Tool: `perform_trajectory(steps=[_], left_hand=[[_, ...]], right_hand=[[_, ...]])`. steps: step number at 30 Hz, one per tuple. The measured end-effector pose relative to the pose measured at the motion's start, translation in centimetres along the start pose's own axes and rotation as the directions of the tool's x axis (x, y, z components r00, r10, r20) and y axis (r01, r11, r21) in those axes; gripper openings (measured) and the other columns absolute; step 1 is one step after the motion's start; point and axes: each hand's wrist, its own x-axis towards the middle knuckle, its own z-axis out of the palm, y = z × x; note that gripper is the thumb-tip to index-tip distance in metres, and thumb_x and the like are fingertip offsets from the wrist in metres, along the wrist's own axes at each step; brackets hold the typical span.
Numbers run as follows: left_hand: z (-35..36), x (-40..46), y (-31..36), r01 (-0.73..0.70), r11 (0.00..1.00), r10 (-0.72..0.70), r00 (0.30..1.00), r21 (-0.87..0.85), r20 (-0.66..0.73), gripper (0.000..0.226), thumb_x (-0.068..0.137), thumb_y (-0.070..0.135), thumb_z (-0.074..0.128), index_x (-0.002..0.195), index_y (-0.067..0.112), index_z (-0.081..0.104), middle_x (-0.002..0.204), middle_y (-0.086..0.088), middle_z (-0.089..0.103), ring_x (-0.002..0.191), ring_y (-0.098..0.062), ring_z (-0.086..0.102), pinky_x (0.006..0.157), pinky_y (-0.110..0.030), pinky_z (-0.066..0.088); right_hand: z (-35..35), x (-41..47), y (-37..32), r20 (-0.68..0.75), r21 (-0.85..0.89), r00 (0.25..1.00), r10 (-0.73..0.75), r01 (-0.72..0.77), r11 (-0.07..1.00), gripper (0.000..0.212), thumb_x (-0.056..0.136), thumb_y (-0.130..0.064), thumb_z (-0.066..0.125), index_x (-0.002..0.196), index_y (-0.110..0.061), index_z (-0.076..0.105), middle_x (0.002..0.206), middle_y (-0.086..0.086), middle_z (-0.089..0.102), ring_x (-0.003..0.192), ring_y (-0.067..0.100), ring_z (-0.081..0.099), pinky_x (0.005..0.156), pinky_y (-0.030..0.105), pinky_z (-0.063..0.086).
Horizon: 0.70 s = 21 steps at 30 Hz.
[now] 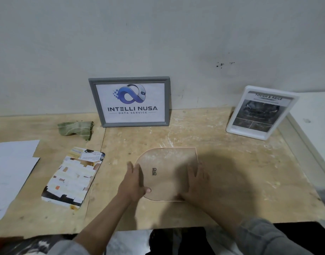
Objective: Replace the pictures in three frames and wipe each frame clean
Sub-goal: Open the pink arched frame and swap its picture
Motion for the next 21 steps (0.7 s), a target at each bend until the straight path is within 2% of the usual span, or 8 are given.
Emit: perform_trajectory(steps=[2,4,8,10,13,16,19,21], left_hand=[[0.7,-1.0,1.0,0.070,0.989,-0.083,0.992,-0.127,-0.099,0.085,0.063,0.029,0.081,0.134,0.006,0.039,0.138,-0.014,0.038,0.128,-0.031,0.042,0.100,-0.036,0.041],[0.4,-1.2,2.2,0.158,0.947,-0.213,0.961,-0.280,-0.179,0.057,0.066,0.025,0.079,0.114,0.007,0.053,0.114,-0.011,0.058,0.107,-0.030,0.056,0.087,-0.034,0.047],[-1.3,-0.6,2.7,0.293,0.839,-0.385,0.915,-0.458,-0.121,0.011,0.072,0.013,0.071,0.078,0.010,0.064,0.081,-0.013,0.068,0.080,-0.028,0.065,0.065,-0.026,0.041],[-2.4,-0.7,2.8,0.328,0.761,-0.397,0.918,-0.559,-0.002,0.008,0.069,0.007,0.068,0.063,0.007,0.065,0.061,-0.014,0.061,0.055,-0.023,0.059,0.053,-0.024,0.044],[-4.5,-0.7,3.8,0.352,0.701,-0.394,0.916,-0.620,0.073,0.031,0.082,0.000,0.065,0.054,0.008,0.053,0.048,-0.008,0.049,0.036,-0.016,0.044,0.041,-0.018,0.038],[-7.2,-0.5,6.0,0.331,0.690,-0.387,0.920,-0.643,0.057,0.038,0.081,-0.001,0.066,0.049,0.008,0.048,0.042,-0.008,0.046,0.041,-0.018,0.046,0.049,-0.027,0.044],[-10.1,-0.8,8.9,0.337,0.638,-0.410,0.910,-0.692,0.065,0.024,0.079,-0.008,0.066,0.060,-0.002,0.053,0.058,-0.018,0.055,0.043,-0.025,0.055,0.050,-0.035,0.055],[-11.9,-1.0,10.4,0.337,0.603,-0.409,0.909,-0.723,0.083,0.014,0.081,-0.009,0.065,0.070,-0.007,0.056,0.066,-0.021,0.058,0.042,-0.023,0.059,0.043,-0.032,0.056]], right_hand=[[1.0,-1.3,-0.7,-0.060,0.065,0.997,0.044,-0.040,0.997,0.114,0.050,-0.070,0.065,0.140,-0.005,0.039,0.135,0.036,0.037,0.119,0.050,0.045,0.093,0.052,0.043],[1.0,-2.1,-1.4,-0.072,0.133,0.982,0.174,-0.163,0.978,0.104,0.064,-0.066,0.062,0.146,-0.016,0.024,0.141,0.026,0.027,0.125,0.040,0.034,0.103,0.044,0.032],[-1.2,-1.4,-1.1,-0.094,0.393,0.928,0.360,-0.298,0.870,0.083,0.071,-0.059,0.065,0.139,-0.023,0.034,0.130,0.013,0.039,0.119,0.032,0.038,0.099,0.039,0.033],[-2.1,-0.6,0.2,-0.073,0.525,0.927,0.368,-0.278,0.804,0.077,0.074,-0.053,0.067,0.138,-0.022,0.037,0.132,0.012,0.042,0.123,0.032,0.037,0.101,0.039,0.032],[-3.7,-0.2,1.4,-0.127,0.576,0.940,0.316,-0.189,0.795,0.064,0.076,-0.050,0.066,0.130,-0.018,0.049,0.129,0.013,0.052,0.119,0.033,0.046,0.101,0.038,0.033],[-5.2,-0.5,2.2,-0.425,0.424,0.904,0.052,0.148,0.893,0.056,0.076,-0.053,0.058,0.114,-0.013,0.064,0.114,0.012,0.061,0.106,0.031,0.055,0.095,0.037,0.037],[-8.0,-2.1,2.7,-0.433,0.151,0.789,-0.436,0.540,0.828,0.067,0.080,-0.067,0.048,0.122,-0.016,0.059,0.122,0.002,0.058,0.113,0.020,0.051,0.098,0.037,0.042],[-10.1,-2.6,2.7,-0.385,-0.083,0.672,-0.633,0.657,0.749,0.065,0.085,-0.069,0.037,0.121,-0.019,0.057,0.120,-0.002,0.059,0.111,0.015,0.052,0.097,0.032,0.043]])
